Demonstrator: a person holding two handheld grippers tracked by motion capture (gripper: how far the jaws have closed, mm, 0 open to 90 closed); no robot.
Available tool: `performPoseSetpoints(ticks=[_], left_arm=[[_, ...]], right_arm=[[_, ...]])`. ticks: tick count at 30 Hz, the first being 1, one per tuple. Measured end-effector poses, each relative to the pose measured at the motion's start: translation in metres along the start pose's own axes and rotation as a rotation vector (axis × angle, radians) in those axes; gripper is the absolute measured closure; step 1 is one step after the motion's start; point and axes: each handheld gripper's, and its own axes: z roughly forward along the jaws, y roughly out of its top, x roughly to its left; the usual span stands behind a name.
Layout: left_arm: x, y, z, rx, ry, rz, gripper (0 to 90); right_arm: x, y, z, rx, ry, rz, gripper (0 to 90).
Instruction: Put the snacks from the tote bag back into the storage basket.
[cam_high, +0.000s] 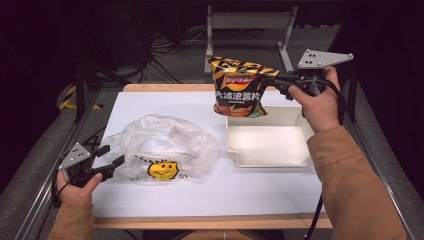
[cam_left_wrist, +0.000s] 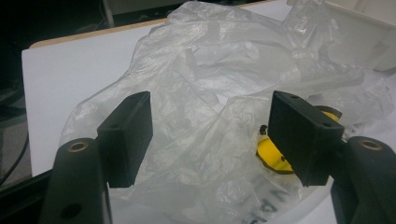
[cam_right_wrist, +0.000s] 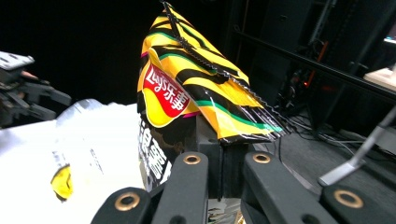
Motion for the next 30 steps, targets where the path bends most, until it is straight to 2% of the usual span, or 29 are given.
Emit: performPoseSetpoints(ticks=[4, 10, 14, 19, 26, 30], left_arm=[[-0.001, -0.002, -0.002, 0.002, 0.003, -0.004, 31.3], [-0.002, -0.005, -0.006, 0.013, 0.014, -0.002, 31.2], [-0.006, -0.006, -0.007, 0.026, 0.024, 0.002, 31.2], [-0.008, -0.006, -0.009, 0.03, 0.032, 0.013, 31.1], [-0.008, -0.009, -0.011, 0.042, 0.037, 0.009, 31.2], [-0.009, -0.01, -0.013, 0.048, 0.046, 0.005, 31.3]], right_arm=[[-0.007, -0.009, -0.009, 0.001, -0.017, 0.02, 89.4], [-0.018, -0.022, -0.017, 0.021, -0.024, 0.023, 89.3], [-0.024, -0.038, -0.015, 0.034, -0.024, 0.045, 89.3], [-0.032, -0.057, -0.012, 0.023, -0.01, 0.087, 89.3], [-0.037, -0.074, -0.008, 0.061, -0.004, 0.093, 89.3], [-0.04, -0.083, -0.004, 0.056, 0.005, 0.116, 89.3]])
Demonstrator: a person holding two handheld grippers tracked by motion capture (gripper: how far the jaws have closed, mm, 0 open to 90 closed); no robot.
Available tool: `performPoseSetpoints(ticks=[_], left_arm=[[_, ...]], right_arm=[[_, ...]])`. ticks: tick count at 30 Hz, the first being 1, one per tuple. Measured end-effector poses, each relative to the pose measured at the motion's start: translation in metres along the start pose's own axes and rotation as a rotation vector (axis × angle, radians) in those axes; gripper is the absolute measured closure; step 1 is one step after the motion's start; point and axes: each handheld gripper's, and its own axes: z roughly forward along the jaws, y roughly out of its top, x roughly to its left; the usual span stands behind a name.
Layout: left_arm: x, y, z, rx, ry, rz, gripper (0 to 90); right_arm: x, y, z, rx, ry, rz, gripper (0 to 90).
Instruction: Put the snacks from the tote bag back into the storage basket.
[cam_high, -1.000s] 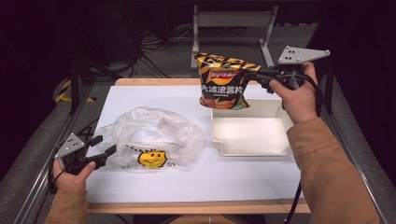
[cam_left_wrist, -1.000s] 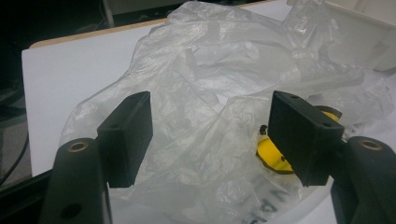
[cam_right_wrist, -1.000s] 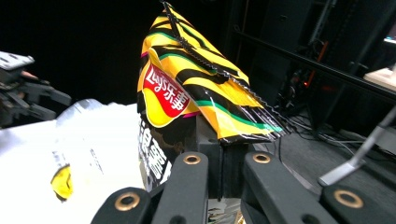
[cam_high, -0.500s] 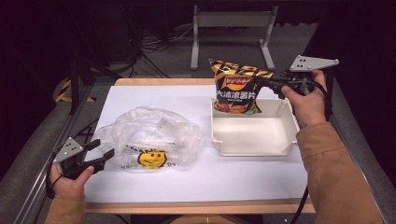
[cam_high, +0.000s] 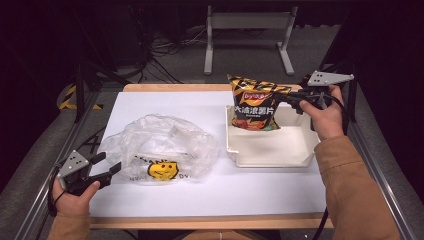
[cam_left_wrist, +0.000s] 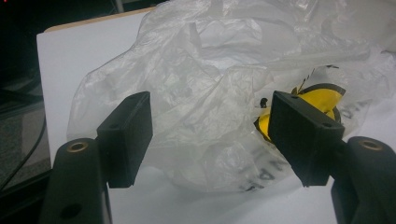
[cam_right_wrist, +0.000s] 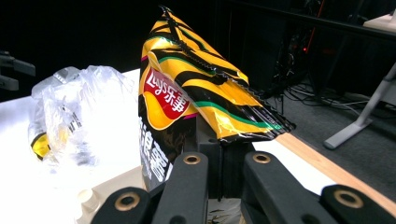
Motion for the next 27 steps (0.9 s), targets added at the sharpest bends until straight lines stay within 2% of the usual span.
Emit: performPoseSetpoints(ticks=[3, 8, 14, 27], left_arm=[[-0.001, -0.001, -0.002, -0.003, 0.005, 0.002, 31.3], [-0.001, -0.003, -0.005, -0.002, 0.011, -0.006, 31.2], [-0.001, -0.004, -0.005, 0.008, 0.01, -0.002, 30.9], [0.0, -0.004, -0.003, 0.017, 0.007, -0.004, 30.8]], right_arm=[[-0.002, -0.008, 0.005, 0.005, 0.011, 0.011, 89.3], [-0.006, -0.018, 0.014, 0.042, 0.012, 0.01, 89.3], [-0.012, -0.031, 0.023, 0.063, 0.023, 0.04, 89.2], [-0.014, -0.04, 0.036, 0.082, 0.042, 0.054, 89.2]])
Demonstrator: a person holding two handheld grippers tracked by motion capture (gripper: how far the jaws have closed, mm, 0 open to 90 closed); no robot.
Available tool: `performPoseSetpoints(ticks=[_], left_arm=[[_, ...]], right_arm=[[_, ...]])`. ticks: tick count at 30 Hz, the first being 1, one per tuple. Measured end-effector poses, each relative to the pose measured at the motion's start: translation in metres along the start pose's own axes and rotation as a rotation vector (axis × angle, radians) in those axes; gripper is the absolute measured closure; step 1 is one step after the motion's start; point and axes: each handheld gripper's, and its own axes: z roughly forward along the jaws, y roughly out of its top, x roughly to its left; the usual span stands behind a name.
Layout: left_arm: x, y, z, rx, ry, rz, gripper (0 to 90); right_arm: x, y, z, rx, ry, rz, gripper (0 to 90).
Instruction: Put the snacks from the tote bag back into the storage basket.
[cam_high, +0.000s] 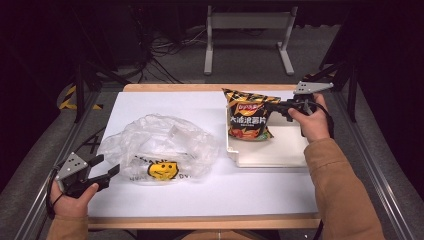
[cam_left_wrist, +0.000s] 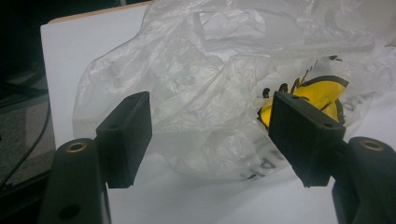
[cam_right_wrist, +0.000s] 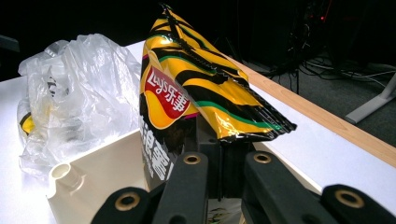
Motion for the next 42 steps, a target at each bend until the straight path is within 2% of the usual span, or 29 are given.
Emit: performPoseSetpoints(ticks=[10, 24, 29, 34, 36, 41, 42], left_arm=[[0.0, -0.001, 0.001, 0.0, 0.0, -0.005, 30.7], [0.0, -0.001, 0.002, 0.002, 0.0, -0.01, 30.7], [0.0, -0.002, 0.001, 0.001, 0.0, -0.009, 30.6], [0.0, -0.001, 0.002, 0.003, -0.003, -0.009, 30.6], [0.0, -0.001, 0.003, 0.002, -0.003, -0.006, 30.5], [0.0, -0.001, 0.003, 0.001, -0.005, -0.01, 30.5], [0.0, -0.001, 0.003, 0.001, -0.005, -0.01, 30.5]], right_arm=[[-0.004, -0.003, 0.003, 0.01, -0.004, 0.015, 88.9], [-0.013, 0.003, 0.012, 0.022, -0.079, 0.003, 84.2], [-0.016, 0.002, 0.013, 0.027, -0.136, 0.015, 71.8], [-0.015, 0.001, 0.015, 0.037, -0.177, 0.024, 51.5], [-0.015, 0.001, 0.016, 0.02, -0.211, 0.024, 41.9], [-0.015, -0.001, 0.014, 0.004, -0.243, 0.039, 27.8], [-0.015, -0.001, 0.014, 0.004, -0.243, 0.039, 27.8]])
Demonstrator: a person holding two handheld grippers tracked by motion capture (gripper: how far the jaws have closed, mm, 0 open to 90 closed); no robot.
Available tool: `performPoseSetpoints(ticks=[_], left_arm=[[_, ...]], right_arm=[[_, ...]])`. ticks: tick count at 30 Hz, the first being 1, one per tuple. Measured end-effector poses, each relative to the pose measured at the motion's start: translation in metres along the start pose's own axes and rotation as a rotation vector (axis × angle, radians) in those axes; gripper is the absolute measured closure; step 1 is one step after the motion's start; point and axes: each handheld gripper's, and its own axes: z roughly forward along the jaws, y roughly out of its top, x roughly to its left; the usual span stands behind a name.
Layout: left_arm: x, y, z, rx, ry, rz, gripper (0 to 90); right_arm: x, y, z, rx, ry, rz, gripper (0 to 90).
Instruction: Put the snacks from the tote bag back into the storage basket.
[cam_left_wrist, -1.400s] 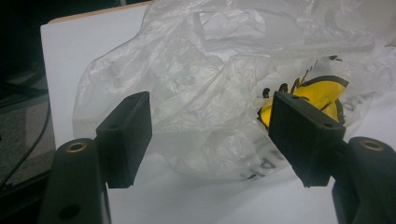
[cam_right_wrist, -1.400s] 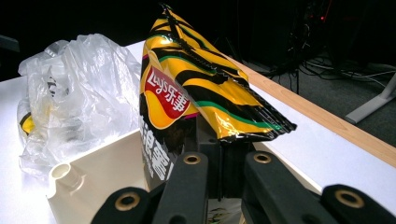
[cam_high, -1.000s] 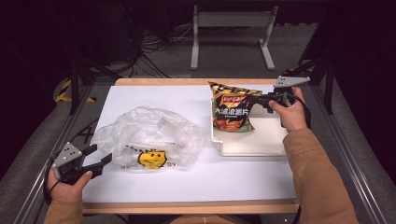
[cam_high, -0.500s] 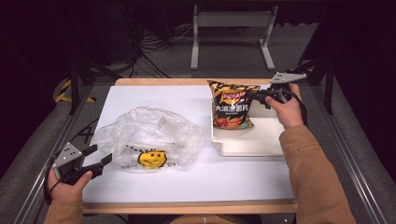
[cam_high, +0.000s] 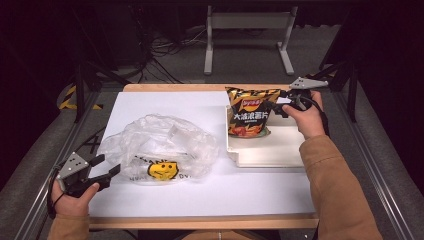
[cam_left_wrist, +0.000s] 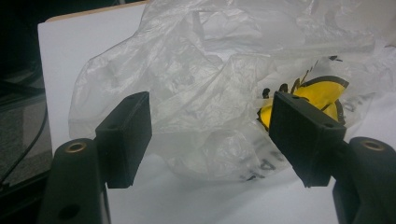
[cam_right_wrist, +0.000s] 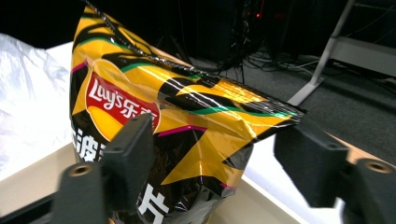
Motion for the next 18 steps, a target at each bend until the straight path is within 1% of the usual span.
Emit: performPoseSetpoints(ticks=[2, 4, 7, 9, 11, 12, 13, 14, 18], left_arm=[[0.0, 0.0, 0.001, 0.0, 0.001, 0.003, 30.4], [0.0, 0.001, 0.001, -0.001, -0.002, 0.005, 30.4], [0.0, 0.002, 0.002, -0.003, -0.007, 0.005, 30.3], [-0.001, 0.003, 0.0, -0.002, -0.01, 0.005, 30.1], [-0.003, 0.005, -0.001, -0.006, -0.02, 0.008, 29.3], [-0.003, 0.005, -0.001, -0.006, -0.02, 0.008, 28.7], [-0.005, 0.006, -0.002, -0.012, -0.029, 0.006, 28.7], [-0.006, 0.008, -0.003, -0.022, -0.04, 0.006, 28.5], [-0.008, 0.011, -0.005, -0.021, -0.052, 0.02, 27.4]], right_arm=[[-0.001, -0.001, -0.004, -0.025, -0.003, 0.008, 24.8], [-0.001, -0.001, -0.008, -0.035, -0.005, 0.023, 22.1], [-0.002, -0.001, -0.017, -0.049, -0.024, 0.023, 20.2], [0.0, 0.0, -0.023, -0.061, -0.013, 0.055, 19.7], [0.002, 0.003, -0.031, -0.064, -0.014, 0.044, 19.6], [0.002, 0.003, -0.031, -0.064, -0.014, 0.044, 19.6], [0.004, 0.005, -0.037, -0.065, -0.019, 0.033, 18.6], [0.006, 0.007, -0.047, -0.077, -0.018, 0.037, 18.3], [0.012, 0.011, -0.063, -0.103, -0.01, 0.031, 17.7]])
